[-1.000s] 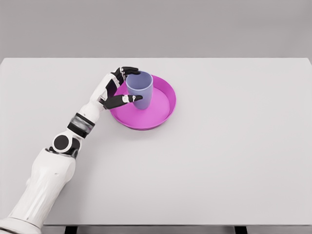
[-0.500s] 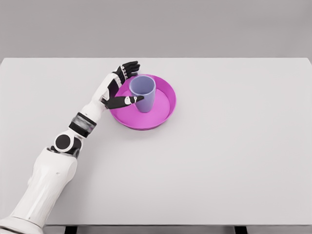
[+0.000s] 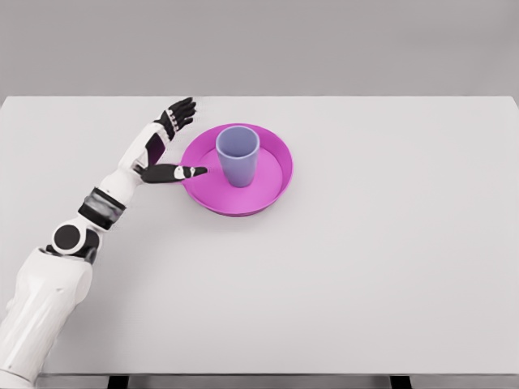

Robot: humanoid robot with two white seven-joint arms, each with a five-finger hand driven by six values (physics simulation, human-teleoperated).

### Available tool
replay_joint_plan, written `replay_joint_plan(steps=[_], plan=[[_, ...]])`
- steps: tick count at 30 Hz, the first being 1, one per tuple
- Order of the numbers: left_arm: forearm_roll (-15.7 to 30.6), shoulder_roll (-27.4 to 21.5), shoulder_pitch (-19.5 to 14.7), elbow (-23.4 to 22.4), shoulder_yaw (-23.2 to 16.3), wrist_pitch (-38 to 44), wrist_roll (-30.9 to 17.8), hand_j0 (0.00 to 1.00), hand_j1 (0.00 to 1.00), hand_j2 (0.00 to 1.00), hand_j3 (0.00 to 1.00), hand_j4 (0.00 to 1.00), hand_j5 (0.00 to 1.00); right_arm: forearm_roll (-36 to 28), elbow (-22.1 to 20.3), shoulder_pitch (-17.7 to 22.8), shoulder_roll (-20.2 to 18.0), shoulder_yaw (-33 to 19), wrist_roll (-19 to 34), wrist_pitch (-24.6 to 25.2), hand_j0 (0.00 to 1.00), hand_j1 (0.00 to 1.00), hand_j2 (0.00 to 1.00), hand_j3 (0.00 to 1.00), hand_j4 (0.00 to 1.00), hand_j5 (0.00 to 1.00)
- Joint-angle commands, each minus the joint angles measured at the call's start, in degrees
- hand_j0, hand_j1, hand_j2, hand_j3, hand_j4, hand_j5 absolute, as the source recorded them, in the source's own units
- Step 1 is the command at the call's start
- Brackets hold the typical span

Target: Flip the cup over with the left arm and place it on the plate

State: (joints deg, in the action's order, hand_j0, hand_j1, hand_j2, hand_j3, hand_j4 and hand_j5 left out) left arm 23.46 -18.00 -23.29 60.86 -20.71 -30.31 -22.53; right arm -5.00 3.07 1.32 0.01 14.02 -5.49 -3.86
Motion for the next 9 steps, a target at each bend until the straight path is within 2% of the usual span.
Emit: replay_joint_plan(steps=[1,2,3,5,7,9], plan=[[3.79,-8.18,0.00,2.68,-0.38,-0.01,-2.69,1.00,1.00,1.00,1.00,1.00,1.00,-0.01,0.01,0.00,-0.01,0.04,-0.04,0.00,1.00,1.00,1.00,1.00,1.00,1.00],[4.05,-13.45,0.35,5.23,-2.58,-0.01,-6.37,1.00,1.00,1.00,1.00,1.00,1.00,-0.01,0.01,0.00,-0.01,-0.05,0.04,0.00,1.00,1.00,1.00,1.00,1.00,1.00],[5.89,-18.37,0.35,7.52,-3.99,0.08,-12.47,1.00,1.00,1.00,1.00,1.00,1.00,-0.01,0.01,0.00,-0.01,-0.05,-0.04,0.00,1.00,1.00,1.00,1.00,1.00,1.00],[17.05,-23.21,1.58,9.63,-4.16,0.51,-12.47,1.00,1.00,1.00,1.00,1.00,1.00,-0.01,0.01,-0.09,-0.01,0.04,0.04,0.00,1.00,1.00,1.00,1.00,1.00,1.00],[18.29,-27.79,1.76,11.30,-3.99,0.34,-12.47,1.00,1.00,1.00,1.00,1.00,1.00,-0.01,0.01,-0.09,-0.01,-0.05,0.04,0.00,1.00,1.00,1.00,1.00,1.00,1.00],[19.87,-28.75,1.85,11.74,-3.81,0.25,-12.47,1.00,1.00,1.00,1.00,1.00,1.00,-0.01,0.01,0.00,-0.01,0.04,-0.04,0.00,1.00,1.00,1.00,1.00,1.00,1.00]])
